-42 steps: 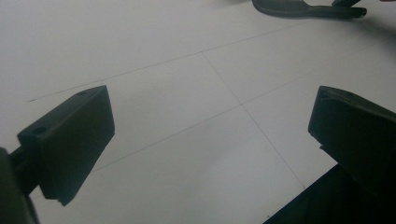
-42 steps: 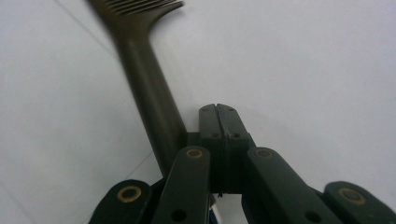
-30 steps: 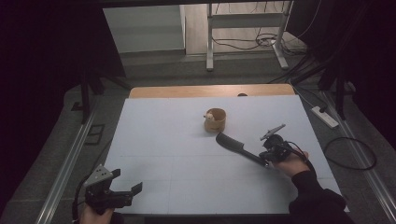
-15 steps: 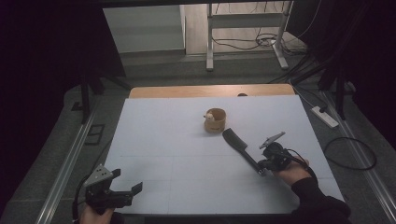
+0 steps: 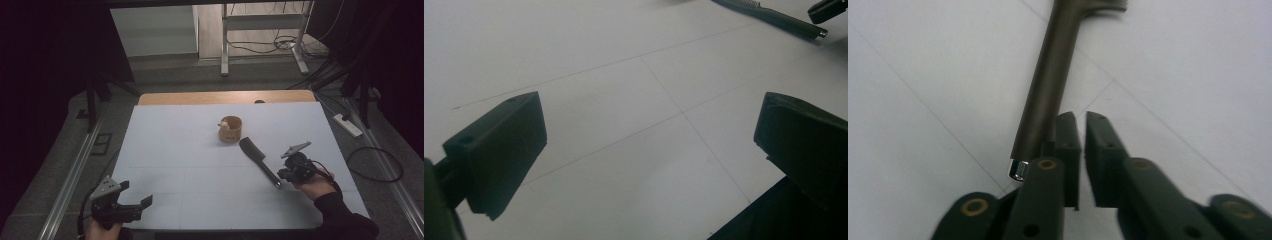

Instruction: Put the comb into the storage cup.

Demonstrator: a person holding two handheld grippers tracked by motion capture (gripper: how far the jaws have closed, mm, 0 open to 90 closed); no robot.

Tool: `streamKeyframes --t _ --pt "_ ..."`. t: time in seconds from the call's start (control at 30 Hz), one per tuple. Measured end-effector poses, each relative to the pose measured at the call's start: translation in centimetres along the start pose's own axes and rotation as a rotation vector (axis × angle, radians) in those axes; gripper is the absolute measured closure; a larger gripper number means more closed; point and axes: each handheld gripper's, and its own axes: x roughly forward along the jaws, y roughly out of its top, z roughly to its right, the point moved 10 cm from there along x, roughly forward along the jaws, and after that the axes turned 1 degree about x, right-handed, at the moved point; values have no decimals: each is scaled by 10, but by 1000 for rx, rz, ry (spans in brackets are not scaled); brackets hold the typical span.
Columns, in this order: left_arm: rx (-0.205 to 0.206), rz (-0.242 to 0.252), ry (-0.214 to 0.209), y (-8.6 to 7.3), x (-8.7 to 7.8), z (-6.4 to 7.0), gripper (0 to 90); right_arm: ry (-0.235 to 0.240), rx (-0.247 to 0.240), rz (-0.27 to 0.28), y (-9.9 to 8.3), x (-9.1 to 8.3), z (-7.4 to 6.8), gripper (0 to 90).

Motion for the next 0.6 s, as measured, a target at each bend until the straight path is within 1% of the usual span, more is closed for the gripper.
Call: streamKeyframes --t 0.13,0.23,0.27,0.4,0.6 --pt "5 -4 1 0 0 1 11 -23 20 33 5 -9 0 677" --pt "12 -9 3 0 1 1 11 -22 30 50 9 -14 -2 575" --pt "13 -10 5 0 1 1 11 -26 25 57 10 -15 -2 541" --pt "16 -16 6 -1 1 1 11 -33 28 71 16 -16 -5 374" --pt "17 -19 6 -1 2 1 12 -49 28 73 23 -14 -7 153"
